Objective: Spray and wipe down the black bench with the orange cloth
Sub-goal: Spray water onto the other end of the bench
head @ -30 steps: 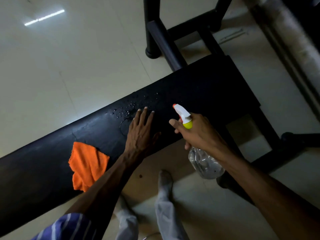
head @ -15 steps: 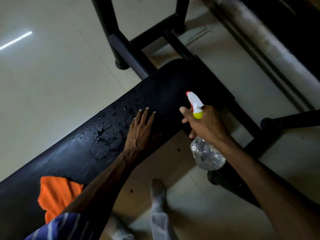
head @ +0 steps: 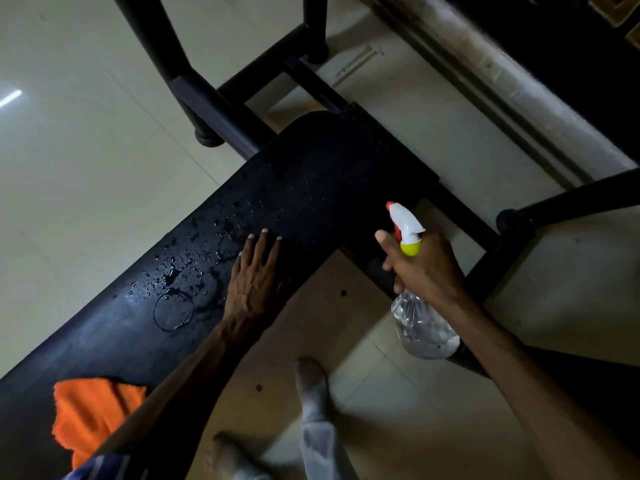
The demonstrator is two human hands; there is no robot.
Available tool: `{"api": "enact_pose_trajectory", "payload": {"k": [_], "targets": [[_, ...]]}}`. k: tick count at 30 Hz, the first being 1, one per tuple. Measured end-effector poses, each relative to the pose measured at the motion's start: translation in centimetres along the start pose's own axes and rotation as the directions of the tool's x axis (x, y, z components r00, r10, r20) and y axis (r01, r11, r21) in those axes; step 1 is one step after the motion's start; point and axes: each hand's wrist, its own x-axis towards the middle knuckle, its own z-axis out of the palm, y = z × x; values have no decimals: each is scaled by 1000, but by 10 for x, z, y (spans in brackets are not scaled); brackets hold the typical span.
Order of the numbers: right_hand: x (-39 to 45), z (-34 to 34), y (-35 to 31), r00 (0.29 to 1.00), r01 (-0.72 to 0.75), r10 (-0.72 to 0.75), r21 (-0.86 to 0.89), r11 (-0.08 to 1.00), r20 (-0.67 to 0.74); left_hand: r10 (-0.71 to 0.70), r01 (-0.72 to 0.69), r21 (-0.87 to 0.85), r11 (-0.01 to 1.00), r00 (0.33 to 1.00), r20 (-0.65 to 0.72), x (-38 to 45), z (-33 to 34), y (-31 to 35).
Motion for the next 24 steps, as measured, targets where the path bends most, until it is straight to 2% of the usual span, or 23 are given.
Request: {"api": "enact_pose_trajectory", "payload": {"k": [5, 9, 11, 13, 16, 20, 24], "targets": [[-25, 13, 1, 1000, -4, 4, -42, 999, 14, 4, -5, -17, 1000, 999, -46, -26, 4, -6], [-47, 33, 1, 994, 12, -16, 42, 999, 105, -18, 17, -26, 1000, 999, -45, -51, 12, -19], [-59, 48, 4, 994, 26, -24, -16, 1000, 104, -30, 28, -30, 999, 998, -58, -63, 15, -28], [-70, 64, 6, 992, 46, -41, -45, 998, 120, -57, 54, -40, 998, 996, -68, -78, 16, -38], [-89, 84, 5, 978, 63, -67, 25, 998, 196, -101, 98, -50, 994, 992, -79, -103, 17, -53], [-115, 110, 3, 969, 137, -121, -58, 989, 215, -166, 160, -78, 984, 983, -81, -128, 17, -75], [-136, 130, -3, 953, 166, -152, -33, 986, 261, -204, 201, -72, 977, 978, -45, -145, 22, -94]]}}
